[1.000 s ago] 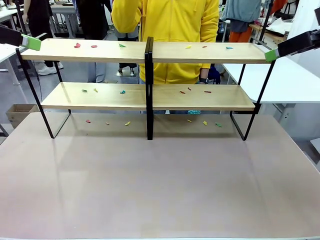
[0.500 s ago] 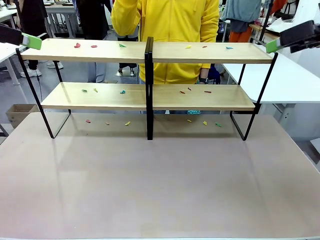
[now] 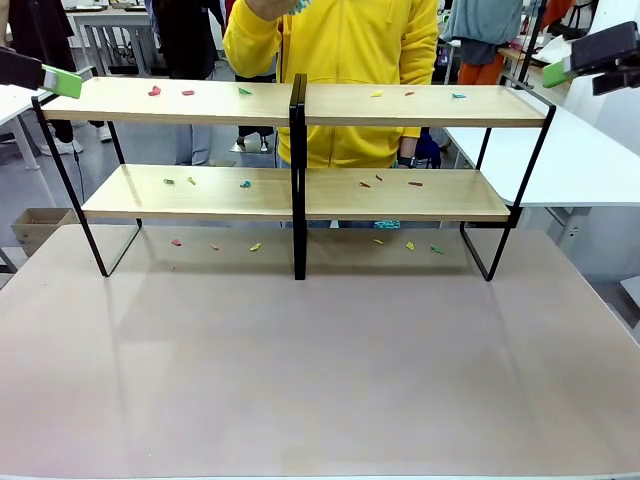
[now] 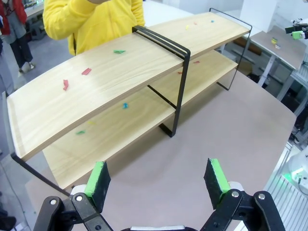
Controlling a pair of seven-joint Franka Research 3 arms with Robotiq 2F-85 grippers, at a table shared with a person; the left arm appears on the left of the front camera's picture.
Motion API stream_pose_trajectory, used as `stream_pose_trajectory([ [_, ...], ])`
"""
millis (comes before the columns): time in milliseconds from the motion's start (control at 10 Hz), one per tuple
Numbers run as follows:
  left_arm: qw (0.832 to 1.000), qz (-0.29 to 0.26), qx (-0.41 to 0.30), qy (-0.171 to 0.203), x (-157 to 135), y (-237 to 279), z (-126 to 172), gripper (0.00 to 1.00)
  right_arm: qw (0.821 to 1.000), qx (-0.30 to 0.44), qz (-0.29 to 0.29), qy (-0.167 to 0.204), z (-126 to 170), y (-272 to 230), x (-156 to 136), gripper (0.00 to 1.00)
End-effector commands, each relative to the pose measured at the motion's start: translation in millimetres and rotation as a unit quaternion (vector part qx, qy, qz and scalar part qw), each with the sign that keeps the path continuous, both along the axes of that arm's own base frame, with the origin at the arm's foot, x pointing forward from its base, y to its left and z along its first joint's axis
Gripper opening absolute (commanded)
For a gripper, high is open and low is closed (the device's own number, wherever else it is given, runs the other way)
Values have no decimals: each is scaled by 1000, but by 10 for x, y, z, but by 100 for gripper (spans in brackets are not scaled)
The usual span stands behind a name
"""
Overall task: Clean the shelves.
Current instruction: Pick up the Duster when the human hands it over.
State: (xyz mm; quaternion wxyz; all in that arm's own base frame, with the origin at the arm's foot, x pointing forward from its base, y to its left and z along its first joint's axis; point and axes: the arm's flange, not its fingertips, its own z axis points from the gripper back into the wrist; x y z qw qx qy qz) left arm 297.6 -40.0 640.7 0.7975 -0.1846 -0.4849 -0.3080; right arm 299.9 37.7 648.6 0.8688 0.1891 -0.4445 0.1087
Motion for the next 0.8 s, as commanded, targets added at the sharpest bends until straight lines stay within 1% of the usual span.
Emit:
stream_pose_trajectory([
  [0,1000,-1,3,-3,13,13,-16,100,1000,16,-11,-8,-27,28,18,100],
  [100,1000,-1,3,-3,13,13,-16,100,1000,0,0,0,0,0,0,100],
  [700,1000,-1,3,-3,13,13,-16,100,1000,0,0,0,0,0,0,100],
])
